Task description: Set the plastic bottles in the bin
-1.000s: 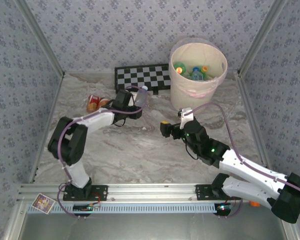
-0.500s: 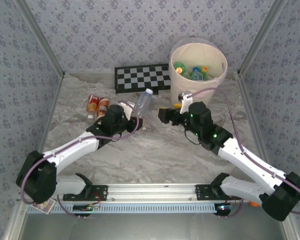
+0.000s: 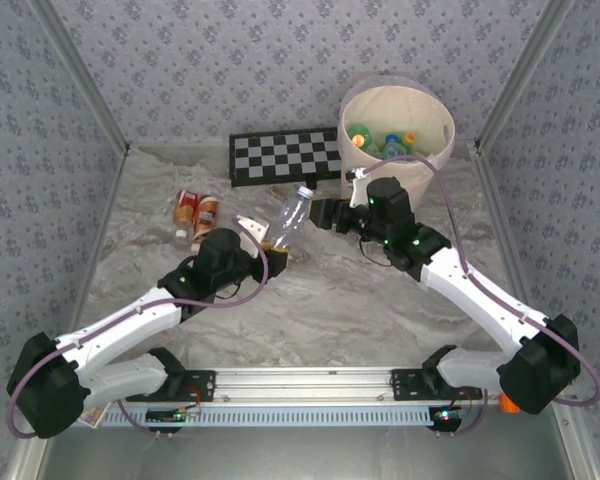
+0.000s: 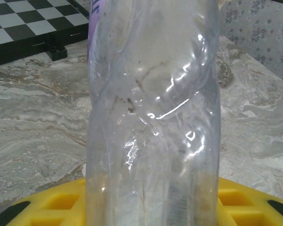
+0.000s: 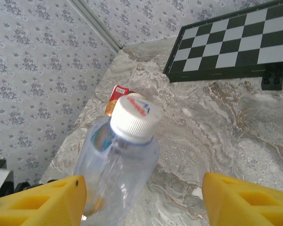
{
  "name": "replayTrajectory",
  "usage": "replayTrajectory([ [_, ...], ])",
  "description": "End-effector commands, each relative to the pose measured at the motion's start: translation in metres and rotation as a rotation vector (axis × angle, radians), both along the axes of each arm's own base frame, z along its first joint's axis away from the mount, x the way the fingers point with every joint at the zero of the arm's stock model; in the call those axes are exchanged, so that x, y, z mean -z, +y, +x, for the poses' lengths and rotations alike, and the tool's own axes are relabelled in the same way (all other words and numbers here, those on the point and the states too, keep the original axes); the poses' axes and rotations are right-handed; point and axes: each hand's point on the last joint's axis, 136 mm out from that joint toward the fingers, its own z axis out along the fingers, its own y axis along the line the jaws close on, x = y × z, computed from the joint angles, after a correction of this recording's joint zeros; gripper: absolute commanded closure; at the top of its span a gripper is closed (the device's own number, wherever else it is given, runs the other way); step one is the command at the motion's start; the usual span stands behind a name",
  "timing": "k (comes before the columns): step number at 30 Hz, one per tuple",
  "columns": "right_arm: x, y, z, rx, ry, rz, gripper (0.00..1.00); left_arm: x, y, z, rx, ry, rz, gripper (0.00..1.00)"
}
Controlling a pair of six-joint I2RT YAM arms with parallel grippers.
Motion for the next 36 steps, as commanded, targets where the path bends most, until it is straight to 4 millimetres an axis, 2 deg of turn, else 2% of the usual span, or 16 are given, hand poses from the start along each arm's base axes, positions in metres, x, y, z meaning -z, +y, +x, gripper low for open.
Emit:
replayTrajectory([
  [1,-0.018,0.004,0.004,-0.017,0.005,0.055,0.34,-0.012,-0.001,-0.006,0.017,-0.047,-0.008,0.56],
  [7,-0.021,0.002,0.011,-0.013,0.017,0.089,0.37,-0.020,-0.008,-0.017,0.053,-0.072,-0.012,0.56],
  [11,-0.020,0.006,0.013,-0.029,0.030,0.107,0.42,-0.019,-0.011,-0.022,0.066,-0.076,0.000,0.56],
  [16,-0.019,0.011,0.013,-0.052,0.036,0.120,0.44,-0.019,-0.012,-0.024,0.070,-0.077,0.004,0.57],
  [22,-0.018,0.017,0.012,-0.073,0.067,0.156,0.52,-0.021,-0.015,-0.027,0.081,-0.085,0.007,0.57],
  [30,-0.017,0.023,0.009,-0.102,0.093,0.184,0.48,-0.022,-0.016,-0.028,0.089,-0.089,0.012,0.57],
  [34,-0.019,0.029,0.008,-0.126,0.104,0.210,0.64,-0.022,-0.015,-0.028,0.084,-0.092,0.009,0.57],
  [36,-0.020,0.029,0.008,-0.128,0.103,0.213,0.65,-0.023,-0.015,-0.029,0.084,-0.093,0.007,0.56],
])
